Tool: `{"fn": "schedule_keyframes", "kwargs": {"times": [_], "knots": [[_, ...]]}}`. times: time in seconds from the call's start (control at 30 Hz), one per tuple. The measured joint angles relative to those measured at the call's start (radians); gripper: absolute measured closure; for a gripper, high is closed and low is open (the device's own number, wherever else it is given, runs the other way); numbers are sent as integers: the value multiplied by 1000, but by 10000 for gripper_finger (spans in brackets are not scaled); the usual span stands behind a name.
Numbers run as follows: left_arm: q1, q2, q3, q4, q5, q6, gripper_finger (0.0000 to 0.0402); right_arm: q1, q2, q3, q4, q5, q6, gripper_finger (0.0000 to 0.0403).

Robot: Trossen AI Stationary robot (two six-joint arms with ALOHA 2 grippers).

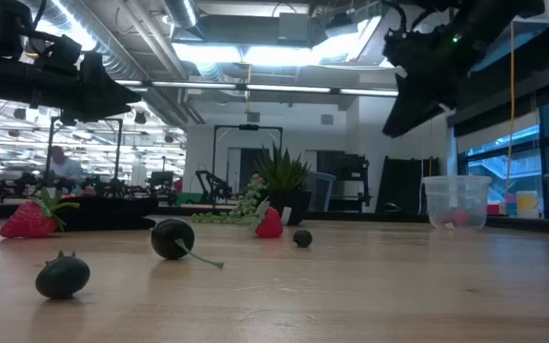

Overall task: Pick and placing Produce into tupperware
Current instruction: Put the bottom black cherry into the bin

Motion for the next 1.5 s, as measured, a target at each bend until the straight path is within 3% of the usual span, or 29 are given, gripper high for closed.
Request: {"fn": "schedule_keyframes", "kwargs": {"times": [0.23,0.5,0.97,1.5], "knots": [[0,0,0,0,0,0,166,-254,-144,0,-210,10,67,289],[0,0,0,0,0,0,166,-441,-130,1,-345,0,63,284],[0,0,0,0,0,0,166,-540,-51,2,-407,-55,27,290],[0,0,0,0,0,0,166,-554,47,2,-401,-56,20,289]]}}
